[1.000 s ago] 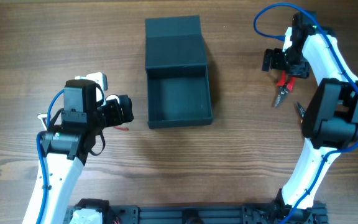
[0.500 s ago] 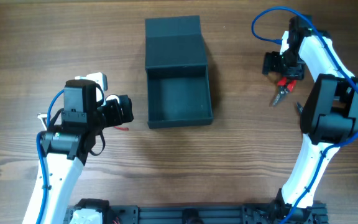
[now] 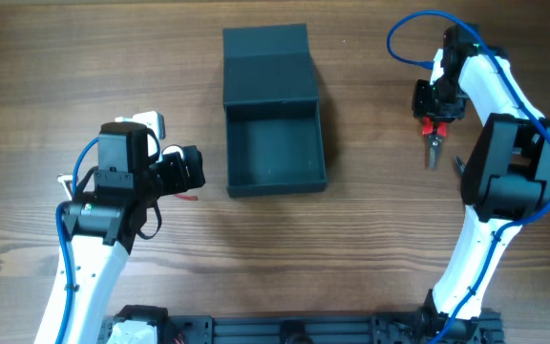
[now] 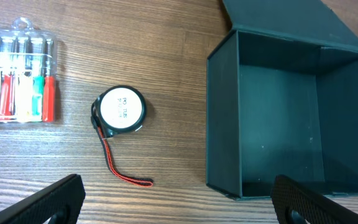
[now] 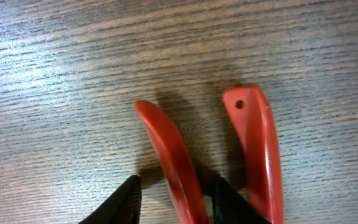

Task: Pack container
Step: 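Close the right gripper on the shears' red handles and lift, then carry the shears into the green box and release them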

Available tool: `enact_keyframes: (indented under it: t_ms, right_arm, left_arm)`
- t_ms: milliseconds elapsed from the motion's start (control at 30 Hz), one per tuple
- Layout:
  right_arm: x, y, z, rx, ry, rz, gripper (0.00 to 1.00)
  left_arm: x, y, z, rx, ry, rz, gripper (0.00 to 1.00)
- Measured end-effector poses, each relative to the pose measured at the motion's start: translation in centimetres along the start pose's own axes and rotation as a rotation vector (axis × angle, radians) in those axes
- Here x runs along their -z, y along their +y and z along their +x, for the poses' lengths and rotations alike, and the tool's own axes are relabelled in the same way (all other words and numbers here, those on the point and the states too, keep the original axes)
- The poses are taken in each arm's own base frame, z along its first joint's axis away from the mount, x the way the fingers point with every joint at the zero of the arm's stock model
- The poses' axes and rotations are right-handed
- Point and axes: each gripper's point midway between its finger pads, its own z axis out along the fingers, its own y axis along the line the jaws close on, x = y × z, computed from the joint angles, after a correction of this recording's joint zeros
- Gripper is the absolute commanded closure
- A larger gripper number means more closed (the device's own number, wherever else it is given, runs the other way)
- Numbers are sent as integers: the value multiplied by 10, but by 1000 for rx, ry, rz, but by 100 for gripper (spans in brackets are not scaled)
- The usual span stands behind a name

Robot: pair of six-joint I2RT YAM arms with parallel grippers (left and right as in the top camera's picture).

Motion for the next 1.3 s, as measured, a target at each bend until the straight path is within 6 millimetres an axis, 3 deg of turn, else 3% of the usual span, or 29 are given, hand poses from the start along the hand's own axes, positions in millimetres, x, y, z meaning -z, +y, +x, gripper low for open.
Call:
enact_keyframes:
  t_ms: [100, 267, 800, 967, 1067, 1133, 1233, 1300]
  right_arm:
    - [0, 1, 2, 1, 7, 0, 78]
    - [0, 1, 3, -6, 12, -1, 95]
    - [1, 4, 9, 3, 37, -6, 96]
    - [12, 12, 15, 4, 74, -42, 96]
    - [39, 21, 9, 23, 40, -60, 96]
    - [70, 33, 3, 64, -17, -70, 96]
    - [137, 70, 1, 207, -157, -97, 96]
    - [180, 104, 10, 343, -247, -121, 96]
  left_arm:
    - [0, 0, 0, 0, 0, 0, 0]
    - [0, 0, 0, 0, 0, 0, 0]
    - [0, 0, 0, 0, 0, 0, 0]
    - [0, 0, 0, 0, 0, 0, 0]
    - [0, 0, 0, 0, 0, 0, 0]
    - [0, 0, 0, 0, 0, 0, 0]
    - [0, 0, 0, 0, 0, 0, 0]
    - [0, 0, 0, 0, 0, 0, 0]
